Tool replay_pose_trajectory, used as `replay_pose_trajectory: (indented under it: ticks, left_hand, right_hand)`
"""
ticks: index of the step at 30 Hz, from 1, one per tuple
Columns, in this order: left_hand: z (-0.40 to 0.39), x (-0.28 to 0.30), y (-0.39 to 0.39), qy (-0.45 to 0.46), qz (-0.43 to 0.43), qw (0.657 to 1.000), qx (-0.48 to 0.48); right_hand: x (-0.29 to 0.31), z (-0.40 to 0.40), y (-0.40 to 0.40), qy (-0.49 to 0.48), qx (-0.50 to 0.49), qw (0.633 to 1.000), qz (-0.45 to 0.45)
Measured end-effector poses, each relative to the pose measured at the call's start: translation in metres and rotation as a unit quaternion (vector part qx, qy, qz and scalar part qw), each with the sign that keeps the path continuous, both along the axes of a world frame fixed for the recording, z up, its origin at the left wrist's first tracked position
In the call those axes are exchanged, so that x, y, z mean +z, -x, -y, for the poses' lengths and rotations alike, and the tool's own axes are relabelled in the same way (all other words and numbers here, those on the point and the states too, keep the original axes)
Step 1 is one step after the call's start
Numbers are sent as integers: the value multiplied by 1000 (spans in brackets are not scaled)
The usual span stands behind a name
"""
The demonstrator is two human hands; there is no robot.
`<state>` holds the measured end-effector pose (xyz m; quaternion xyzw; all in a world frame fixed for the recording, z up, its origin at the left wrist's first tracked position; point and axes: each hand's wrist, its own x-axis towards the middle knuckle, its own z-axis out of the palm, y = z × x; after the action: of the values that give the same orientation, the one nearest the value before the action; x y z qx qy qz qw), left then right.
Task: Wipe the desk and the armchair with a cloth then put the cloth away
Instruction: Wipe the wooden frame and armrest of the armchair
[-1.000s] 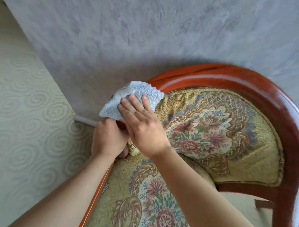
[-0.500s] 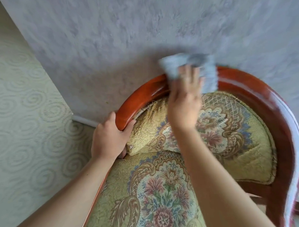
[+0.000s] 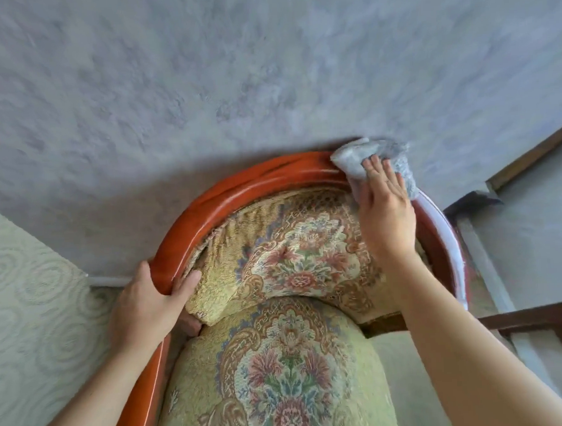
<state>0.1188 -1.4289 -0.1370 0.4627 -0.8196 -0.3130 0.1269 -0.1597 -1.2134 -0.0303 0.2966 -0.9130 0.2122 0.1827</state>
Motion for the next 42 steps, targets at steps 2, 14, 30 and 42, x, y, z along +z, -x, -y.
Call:
replay_pose_trajectory:
  ticks: [2,14,30,42]
  left_hand:
    - [-2,12,12,9,-9,1000,-1]
    - [-50,94,171,216,-121,950,-191]
    - [-180,107,289,341,-65,798,-492]
    - [-256,101,345,416,41,631,-653]
  right_hand:
    - [1,-33,12,44,-100,992,66]
    - [-19,-20,-2,132,-104,984,59]
    - [-61,-176,-20,197,-222,942,154]
    - [-43,-274,8,511,-277,762,284]
